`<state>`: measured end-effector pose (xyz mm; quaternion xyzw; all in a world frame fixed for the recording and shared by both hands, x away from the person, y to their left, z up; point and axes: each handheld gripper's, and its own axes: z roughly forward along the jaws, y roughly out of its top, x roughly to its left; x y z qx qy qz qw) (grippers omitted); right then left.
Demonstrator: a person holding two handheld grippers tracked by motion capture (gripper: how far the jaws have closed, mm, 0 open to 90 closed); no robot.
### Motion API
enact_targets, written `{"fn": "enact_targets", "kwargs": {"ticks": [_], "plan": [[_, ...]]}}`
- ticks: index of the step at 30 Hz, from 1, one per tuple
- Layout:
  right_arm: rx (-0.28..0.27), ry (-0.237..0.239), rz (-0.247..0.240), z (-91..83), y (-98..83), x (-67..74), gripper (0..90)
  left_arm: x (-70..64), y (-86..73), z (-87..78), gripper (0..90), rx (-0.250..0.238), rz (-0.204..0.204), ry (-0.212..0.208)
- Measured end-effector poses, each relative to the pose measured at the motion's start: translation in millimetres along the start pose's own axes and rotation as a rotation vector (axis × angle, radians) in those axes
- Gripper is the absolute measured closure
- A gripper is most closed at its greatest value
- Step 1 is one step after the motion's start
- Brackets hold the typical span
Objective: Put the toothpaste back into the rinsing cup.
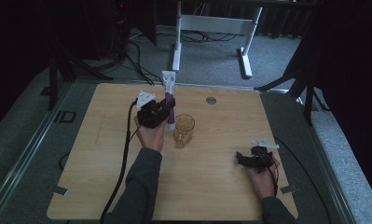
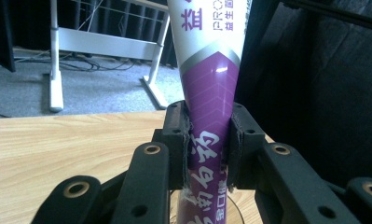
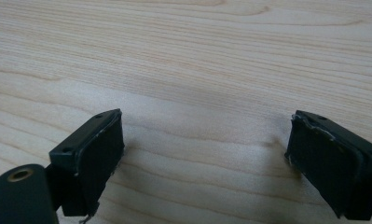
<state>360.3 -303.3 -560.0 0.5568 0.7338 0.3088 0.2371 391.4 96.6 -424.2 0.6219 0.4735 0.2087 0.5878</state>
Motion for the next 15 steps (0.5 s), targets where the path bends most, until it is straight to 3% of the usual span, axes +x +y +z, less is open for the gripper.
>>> {"fn": "enact_targets", "kwargs": {"ticks": [15], "plan": [[0.000,0.000,0.000,0.0,0.0,0.0,10.7,-0.8,-1.8,4.9,72.2,-0.018,-0.004,-0.006]]}}
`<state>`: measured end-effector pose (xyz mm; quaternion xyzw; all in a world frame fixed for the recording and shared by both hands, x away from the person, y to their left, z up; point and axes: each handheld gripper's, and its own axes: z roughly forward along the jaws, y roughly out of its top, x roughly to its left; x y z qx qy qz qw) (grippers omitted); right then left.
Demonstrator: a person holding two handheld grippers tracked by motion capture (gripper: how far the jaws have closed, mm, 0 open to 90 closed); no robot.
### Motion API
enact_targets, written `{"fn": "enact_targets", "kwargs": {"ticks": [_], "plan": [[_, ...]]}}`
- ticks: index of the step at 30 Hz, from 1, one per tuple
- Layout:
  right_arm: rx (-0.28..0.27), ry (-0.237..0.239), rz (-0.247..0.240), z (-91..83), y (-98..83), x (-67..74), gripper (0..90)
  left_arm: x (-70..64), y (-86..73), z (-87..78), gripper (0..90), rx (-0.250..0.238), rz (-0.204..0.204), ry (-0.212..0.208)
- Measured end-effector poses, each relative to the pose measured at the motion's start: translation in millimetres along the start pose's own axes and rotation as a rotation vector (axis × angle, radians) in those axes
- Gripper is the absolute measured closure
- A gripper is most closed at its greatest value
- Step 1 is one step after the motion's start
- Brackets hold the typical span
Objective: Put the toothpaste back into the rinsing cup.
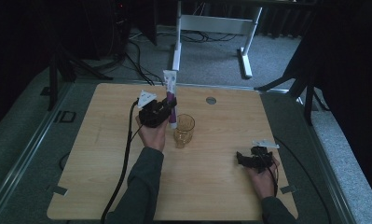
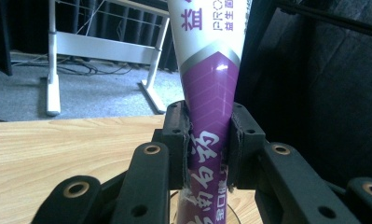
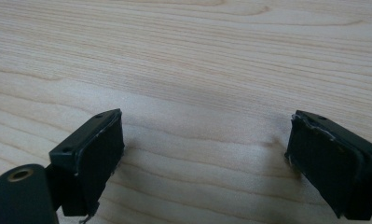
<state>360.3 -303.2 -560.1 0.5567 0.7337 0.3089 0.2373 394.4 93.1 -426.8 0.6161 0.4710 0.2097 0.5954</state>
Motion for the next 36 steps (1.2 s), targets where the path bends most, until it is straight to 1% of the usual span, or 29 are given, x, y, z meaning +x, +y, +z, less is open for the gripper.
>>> {"fn": "enact_targets", "kwargs": {"ticks": [10,20,24,30,36], "plan": [[0.000,0.001,0.000,-0.1,0.0,0.1,10.7,-3.7,-2.5,4.6,72.2,-0.011,0.005,-0.003],[0.000,0.001,-0.001,0.0,0.0,0.0,10.7,-4.4,-5.8,11.1,72.1,-0.003,0.006,-0.007],[0.000,0.001,-0.001,0.0,0.0,0.1,10.7,-4.9,-7.4,14.7,72.0,0.000,-0.002,-0.012],[0.000,0.001,-0.001,0.0,0.0,0.0,10.7,-6.1,-9.6,19.3,71.9,0.008,0.001,-0.014],[0.001,0.001,-0.001,-0.1,0.0,0.1,10.7,-7.4,-9.7,23.4,71.8,0.012,-0.007,-0.016]]}}
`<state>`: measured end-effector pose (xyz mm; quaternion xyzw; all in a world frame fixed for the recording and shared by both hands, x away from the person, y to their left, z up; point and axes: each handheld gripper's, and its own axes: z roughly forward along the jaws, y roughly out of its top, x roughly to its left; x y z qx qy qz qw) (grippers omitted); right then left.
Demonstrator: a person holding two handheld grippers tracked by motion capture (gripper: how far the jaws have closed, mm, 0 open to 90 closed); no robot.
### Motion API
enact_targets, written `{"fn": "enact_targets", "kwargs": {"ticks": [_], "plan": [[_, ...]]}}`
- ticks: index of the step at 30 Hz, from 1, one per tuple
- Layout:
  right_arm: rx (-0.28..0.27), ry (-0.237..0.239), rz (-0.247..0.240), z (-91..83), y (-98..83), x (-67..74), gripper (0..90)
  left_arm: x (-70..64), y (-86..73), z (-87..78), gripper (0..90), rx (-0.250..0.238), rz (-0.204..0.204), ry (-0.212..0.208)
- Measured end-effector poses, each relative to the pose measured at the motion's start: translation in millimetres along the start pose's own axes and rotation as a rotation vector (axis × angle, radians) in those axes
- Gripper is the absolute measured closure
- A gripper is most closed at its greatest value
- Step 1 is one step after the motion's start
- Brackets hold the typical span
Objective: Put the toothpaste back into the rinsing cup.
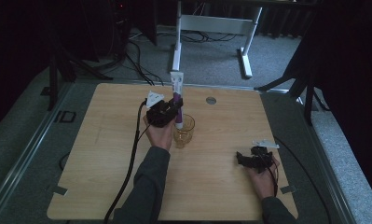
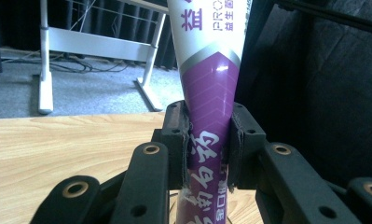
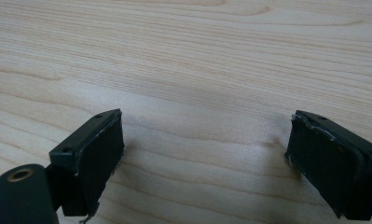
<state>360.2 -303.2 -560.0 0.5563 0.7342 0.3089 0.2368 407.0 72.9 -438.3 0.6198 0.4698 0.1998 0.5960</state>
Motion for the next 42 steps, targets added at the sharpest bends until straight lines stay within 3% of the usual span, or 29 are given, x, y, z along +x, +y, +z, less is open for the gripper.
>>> {"fn": "enact_targets", "kwargs": {"ticks": [18,42], "plan": [[0.001,0.001,0.000,-0.1,0.0,0.2,10.7,-7.1,-4.3,13.4,71.2,0.029,0.013,-0.003],[0.001,0.002,0.000,-0.1,0.0,0.2,10.7,-9.5,-12.9,22.5,70.2,0.080,0.070,0.005]]}}
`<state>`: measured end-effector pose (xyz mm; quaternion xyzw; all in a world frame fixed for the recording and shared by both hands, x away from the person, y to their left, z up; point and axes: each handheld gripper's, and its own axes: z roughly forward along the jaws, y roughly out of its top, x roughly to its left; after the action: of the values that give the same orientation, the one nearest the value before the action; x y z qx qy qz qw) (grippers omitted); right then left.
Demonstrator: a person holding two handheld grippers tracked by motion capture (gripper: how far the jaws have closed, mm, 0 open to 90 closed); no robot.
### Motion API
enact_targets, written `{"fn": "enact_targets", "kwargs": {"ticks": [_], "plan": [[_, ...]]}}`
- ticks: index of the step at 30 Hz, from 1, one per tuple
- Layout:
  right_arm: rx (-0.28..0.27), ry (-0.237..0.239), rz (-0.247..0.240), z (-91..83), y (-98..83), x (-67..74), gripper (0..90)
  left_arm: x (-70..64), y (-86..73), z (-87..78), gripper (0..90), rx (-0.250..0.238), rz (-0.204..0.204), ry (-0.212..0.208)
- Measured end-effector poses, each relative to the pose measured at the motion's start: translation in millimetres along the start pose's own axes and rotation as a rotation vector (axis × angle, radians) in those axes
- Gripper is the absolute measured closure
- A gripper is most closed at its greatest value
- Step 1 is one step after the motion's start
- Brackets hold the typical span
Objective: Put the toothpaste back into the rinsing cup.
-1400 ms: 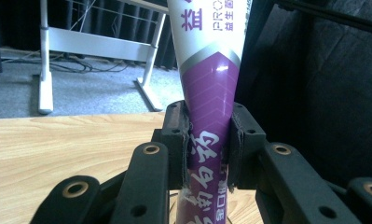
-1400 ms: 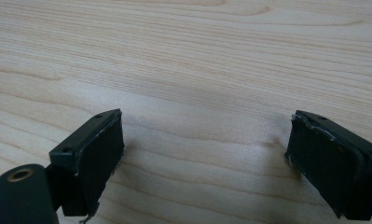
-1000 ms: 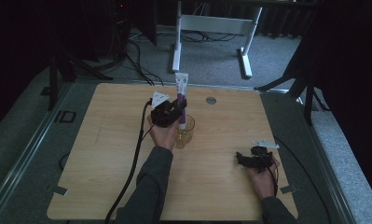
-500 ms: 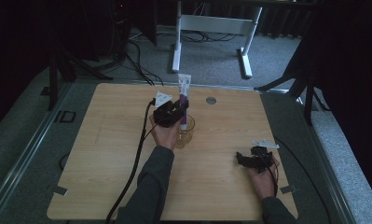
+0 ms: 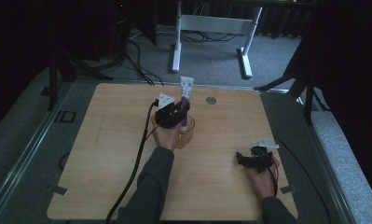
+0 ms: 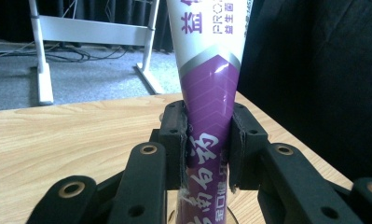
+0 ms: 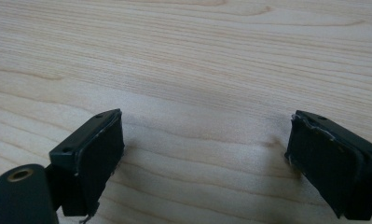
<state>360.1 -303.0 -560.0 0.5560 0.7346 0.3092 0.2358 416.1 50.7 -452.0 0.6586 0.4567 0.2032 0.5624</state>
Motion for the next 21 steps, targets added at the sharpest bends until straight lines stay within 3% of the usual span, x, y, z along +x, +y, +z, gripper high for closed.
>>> {"fn": "enact_targets", "kwargs": {"ticks": [21], "plan": [[0.000,0.000,0.000,0.0,0.0,0.0,10.7,1.8,-21.6,0.6,68.5,0.075,0.033,0.005]]}}
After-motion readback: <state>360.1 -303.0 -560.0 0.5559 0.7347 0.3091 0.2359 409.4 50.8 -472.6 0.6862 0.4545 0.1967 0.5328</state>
